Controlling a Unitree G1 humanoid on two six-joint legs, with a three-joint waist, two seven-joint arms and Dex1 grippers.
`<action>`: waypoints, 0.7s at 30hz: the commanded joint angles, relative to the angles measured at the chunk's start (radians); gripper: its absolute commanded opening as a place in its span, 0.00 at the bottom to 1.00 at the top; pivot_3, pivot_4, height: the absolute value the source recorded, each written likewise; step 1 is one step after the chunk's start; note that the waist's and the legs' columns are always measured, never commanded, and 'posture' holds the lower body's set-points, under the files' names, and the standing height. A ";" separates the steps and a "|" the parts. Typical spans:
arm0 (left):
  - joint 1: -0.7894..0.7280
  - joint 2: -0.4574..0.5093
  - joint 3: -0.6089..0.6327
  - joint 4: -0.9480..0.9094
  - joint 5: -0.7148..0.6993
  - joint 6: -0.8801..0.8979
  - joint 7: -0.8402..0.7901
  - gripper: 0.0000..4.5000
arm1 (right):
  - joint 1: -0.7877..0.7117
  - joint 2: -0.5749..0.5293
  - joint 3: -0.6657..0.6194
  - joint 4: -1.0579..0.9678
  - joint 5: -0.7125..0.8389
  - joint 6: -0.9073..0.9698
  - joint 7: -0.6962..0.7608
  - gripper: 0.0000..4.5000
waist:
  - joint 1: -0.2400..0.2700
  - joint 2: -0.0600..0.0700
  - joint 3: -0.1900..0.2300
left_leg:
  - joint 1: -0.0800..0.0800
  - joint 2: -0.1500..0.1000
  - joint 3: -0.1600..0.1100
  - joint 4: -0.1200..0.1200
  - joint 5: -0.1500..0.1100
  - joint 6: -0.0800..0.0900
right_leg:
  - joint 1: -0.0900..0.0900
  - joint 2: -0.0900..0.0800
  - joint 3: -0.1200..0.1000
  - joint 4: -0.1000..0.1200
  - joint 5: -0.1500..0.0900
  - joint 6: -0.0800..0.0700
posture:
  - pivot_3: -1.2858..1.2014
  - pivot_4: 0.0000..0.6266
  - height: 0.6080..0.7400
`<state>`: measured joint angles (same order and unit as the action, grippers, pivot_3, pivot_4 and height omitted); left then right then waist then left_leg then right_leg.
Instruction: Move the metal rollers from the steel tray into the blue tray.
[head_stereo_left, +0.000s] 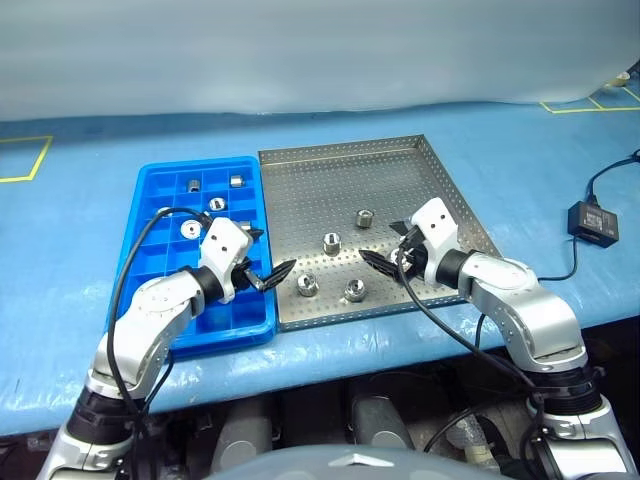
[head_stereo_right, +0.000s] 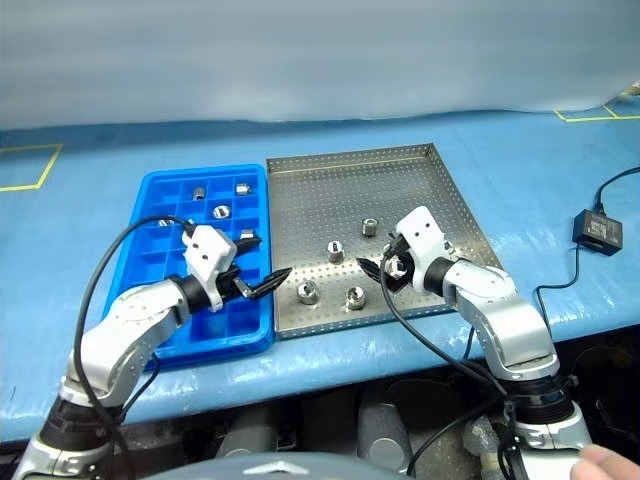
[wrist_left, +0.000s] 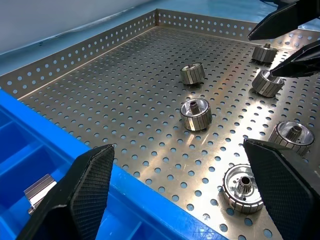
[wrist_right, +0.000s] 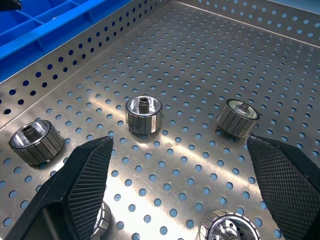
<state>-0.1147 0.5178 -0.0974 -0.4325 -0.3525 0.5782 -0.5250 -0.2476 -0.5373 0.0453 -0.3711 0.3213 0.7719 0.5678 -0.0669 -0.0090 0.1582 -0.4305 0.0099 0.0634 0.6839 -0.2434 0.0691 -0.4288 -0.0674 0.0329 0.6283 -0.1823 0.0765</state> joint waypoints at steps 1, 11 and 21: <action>-0.002 0.000 0.013 -0.048 0.002 -0.009 -0.004 1.00 | -0.007 -0.001 -0.015 -0.035 0.009 -0.017 0.001 1.00 | 0.000 0.000 0.000 | 0.000 0.000 0.000 0.000 0.000 0.000 | 0.000 0.000 0.000 0.000 0.000 0.000 | 0.48 0.24 1.00; -0.003 0.002 0.011 -0.045 0.004 -0.010 -0.008 1.00 | -0.007 0.002 -0.008 -0.035 0.007 -0.018 0.001 1.00 | 0.000 0.000 0.000 | 0.000 0.000 0.000 0.000 0.000 0.000 | 0.000 0.000 0.000 0.000 0.000 0.000 | 0.47 0.24 1.00; -0.011 0.007 0.010 -0.042 0.006 -0.008 -0.016 1.00 | -0.003 0.008 -0.003 -0.033 0.003 -0.021 -0.004 1.00 | 0.000 0.000 0.000 | 0.000 0.000 0.000 0.000 0.000 0.000 | 0.000 0.000 0.000 0.000 0.000 0.000 | 0.47 0.24 1.00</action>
<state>-0.1146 0.5185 -0.0975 -0.4325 -0.3522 0.5783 -0.5344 -0.2475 -0.5325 0.0521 -0.3711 0.3206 0.7713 0.5667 -0.0670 -0.0090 0.1582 -0.4306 0.0099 0.0634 0.6839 -0.2434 0.0691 -0.4288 -0.0674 0.0329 0.6282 -0.1823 0.0765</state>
